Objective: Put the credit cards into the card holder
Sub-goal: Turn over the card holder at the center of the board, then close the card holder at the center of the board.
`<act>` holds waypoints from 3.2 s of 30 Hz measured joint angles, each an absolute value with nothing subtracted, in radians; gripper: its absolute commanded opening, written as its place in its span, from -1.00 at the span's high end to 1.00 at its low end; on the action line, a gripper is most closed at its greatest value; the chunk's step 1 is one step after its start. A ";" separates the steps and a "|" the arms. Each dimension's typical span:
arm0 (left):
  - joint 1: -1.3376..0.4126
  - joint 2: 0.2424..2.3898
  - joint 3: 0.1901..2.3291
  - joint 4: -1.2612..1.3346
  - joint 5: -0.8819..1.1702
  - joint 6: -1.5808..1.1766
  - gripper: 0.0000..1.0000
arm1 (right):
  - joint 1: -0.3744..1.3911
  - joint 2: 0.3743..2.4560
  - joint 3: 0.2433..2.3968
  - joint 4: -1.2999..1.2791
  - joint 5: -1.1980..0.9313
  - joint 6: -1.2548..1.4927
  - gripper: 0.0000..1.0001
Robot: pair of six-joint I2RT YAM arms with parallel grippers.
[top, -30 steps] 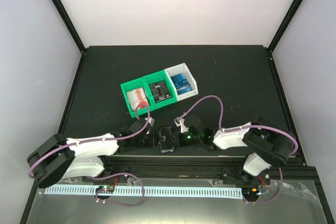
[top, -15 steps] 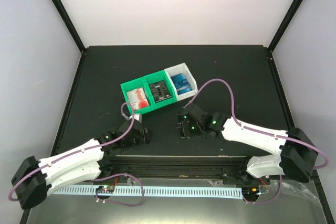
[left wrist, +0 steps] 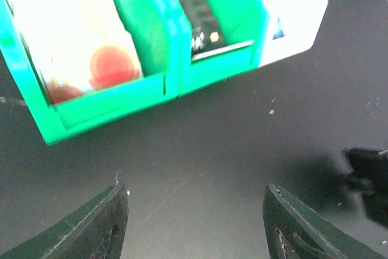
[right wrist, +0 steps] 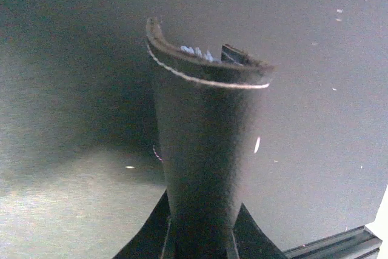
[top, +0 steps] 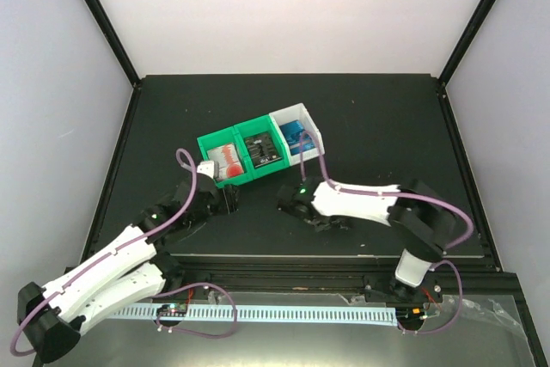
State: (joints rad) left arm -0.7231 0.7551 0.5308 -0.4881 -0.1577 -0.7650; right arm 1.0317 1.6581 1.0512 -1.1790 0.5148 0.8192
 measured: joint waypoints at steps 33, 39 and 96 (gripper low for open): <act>-0.645 0.783 0.571 -0.475 0.136 -0.656 -0.78 | 1.033 1.354 0.892 -0.698 0.218 0.775 -0.19; -0.694 0.832 0.430 -0.337 0.234 -0.711 -0.98 | 0.902 1.259 0.746 -0.656 0.173 0.741 -0.05; -0.842 1.419 0.389 0.251 0.376 -1.023 0.02 | 0.830 1.307 0.612 -0.313 -0.182 0.576 0.98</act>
